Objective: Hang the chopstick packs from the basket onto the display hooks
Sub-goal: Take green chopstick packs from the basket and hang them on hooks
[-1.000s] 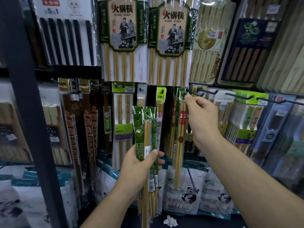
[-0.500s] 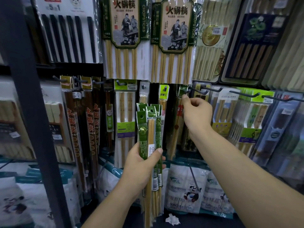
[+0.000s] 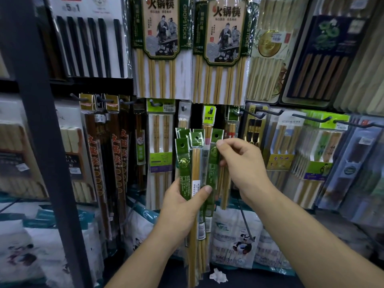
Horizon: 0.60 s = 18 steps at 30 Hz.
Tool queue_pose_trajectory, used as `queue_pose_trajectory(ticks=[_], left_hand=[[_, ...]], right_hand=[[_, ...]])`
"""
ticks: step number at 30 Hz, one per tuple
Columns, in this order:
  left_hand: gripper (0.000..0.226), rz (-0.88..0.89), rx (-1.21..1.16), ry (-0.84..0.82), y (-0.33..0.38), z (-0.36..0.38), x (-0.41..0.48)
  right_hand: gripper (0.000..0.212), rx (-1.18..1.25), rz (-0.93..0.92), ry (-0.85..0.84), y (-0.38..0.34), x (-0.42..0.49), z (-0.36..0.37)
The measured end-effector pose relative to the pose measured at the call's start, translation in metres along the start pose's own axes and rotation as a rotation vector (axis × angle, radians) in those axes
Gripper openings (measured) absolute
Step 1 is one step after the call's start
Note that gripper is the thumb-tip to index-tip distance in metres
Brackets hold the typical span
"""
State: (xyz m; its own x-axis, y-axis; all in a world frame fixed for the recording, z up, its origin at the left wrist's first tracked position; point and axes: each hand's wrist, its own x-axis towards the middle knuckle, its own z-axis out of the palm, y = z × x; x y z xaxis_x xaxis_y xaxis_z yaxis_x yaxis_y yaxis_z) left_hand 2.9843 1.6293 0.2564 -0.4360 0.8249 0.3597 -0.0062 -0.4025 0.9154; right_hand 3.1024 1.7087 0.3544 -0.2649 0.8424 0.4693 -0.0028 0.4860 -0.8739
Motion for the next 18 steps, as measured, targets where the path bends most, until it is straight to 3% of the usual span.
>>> queue_pose_trajectory(ticks=[6,18], left_hand=[[0.019,-0.055,-0.115,0.067,-0.001,0.000,0.001],[0.016,-0.091,-0.057,0.042,-0.005,-0.001,0.001]], right_hand=[[0.028,0.082,-0.047,0.172,-0.019,0.017,-0.017],[0.043,0.078,-0.104,0.227,-0.018,0.028,-0.021]])
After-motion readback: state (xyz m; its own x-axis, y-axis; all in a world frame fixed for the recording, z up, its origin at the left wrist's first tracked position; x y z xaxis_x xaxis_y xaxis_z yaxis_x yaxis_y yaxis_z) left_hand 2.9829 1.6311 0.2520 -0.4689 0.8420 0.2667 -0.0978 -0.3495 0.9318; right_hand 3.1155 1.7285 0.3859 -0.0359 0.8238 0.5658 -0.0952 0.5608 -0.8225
